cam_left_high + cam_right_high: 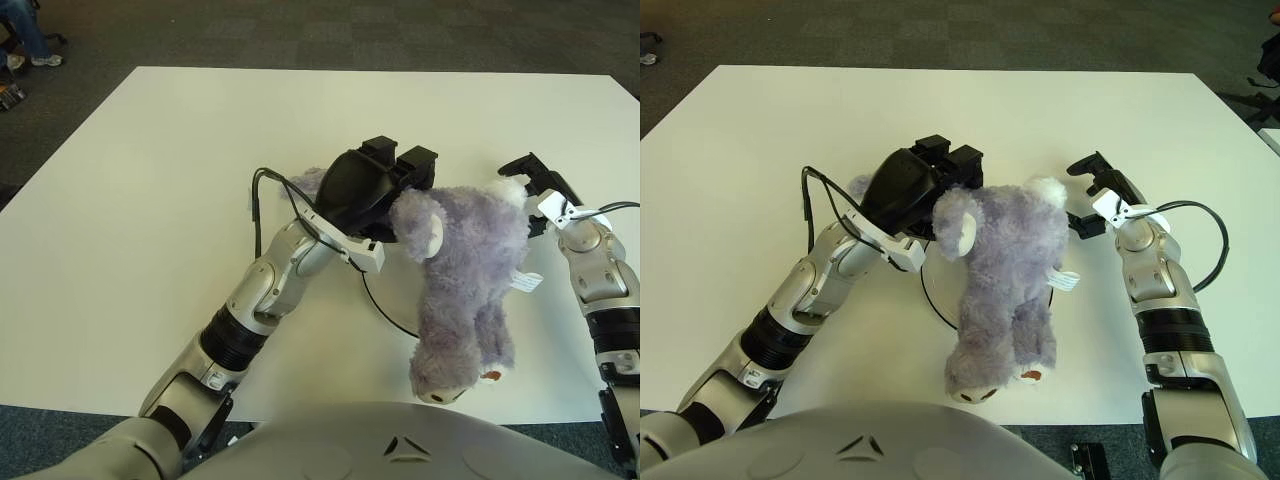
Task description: Put the doll into the plate.
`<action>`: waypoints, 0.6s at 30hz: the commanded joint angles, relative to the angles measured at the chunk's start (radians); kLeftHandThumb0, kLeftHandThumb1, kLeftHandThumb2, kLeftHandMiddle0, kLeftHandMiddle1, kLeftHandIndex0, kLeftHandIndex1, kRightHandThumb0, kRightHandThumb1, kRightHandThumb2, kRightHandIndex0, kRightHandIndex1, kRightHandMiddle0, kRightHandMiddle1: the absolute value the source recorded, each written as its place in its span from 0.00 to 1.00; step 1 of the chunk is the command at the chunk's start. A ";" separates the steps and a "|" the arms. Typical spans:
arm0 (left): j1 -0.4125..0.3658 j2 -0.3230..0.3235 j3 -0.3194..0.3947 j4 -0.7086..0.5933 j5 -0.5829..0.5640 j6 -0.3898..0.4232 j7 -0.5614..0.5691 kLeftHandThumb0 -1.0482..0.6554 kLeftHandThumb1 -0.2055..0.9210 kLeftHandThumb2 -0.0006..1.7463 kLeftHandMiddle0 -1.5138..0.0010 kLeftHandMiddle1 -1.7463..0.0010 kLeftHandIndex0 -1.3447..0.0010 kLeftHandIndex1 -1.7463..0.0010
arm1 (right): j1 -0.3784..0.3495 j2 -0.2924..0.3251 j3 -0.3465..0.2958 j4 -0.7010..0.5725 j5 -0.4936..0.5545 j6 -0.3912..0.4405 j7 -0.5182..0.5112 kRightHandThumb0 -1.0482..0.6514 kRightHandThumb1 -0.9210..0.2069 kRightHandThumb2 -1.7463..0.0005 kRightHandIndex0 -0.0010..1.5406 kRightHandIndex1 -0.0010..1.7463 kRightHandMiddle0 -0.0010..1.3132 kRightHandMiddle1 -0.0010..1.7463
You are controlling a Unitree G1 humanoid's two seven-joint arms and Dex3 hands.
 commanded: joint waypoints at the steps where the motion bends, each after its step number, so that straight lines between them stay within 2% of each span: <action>1: -0.010 -0.009 -0.006 0.010 0.019 0.001 0.021 0.61 0.12 0.97 0.37 0.10 0.49 0.00 | 0.062 0.028 0.037 -0.010 -0.007 0.065 0.045 0.44 0.60 0.35 0.07 0.72 0.00 0.63; 12: -0.015 -0.035 -0.034 0.042 0.075 0.037 0.014 0.61 0.20 0.95 0.45 0.01 0.55 0.00 | 0.074 0.028 0.048 -0.075 -0.027 0.129 0.050 0.42 0.56 0.37 0.05 0.67 0.00 0.59; 14: -0.017 -0.038 -0.040 0.052 0.090 0.039 0.025 0.61 0.27 0.89 0.46 0.06 0.59 0.00 | 0.076 0.027 0.050 -0.085 -0.028 0.139 0.052 0.42 0.55 0.38 0.05 0.66 0.00 0.57; 18: -0.020 -0.045 -0.048 0.074 0.109 0.038 0.046 0.61 0.33 0.82 0.47 0.10 0.63 0.00 | 0.075 0.023 0.058 -0.099 -0.032 0.157 0.059 0.41 0.55 0.38 0.05 0.64 0.00 0.55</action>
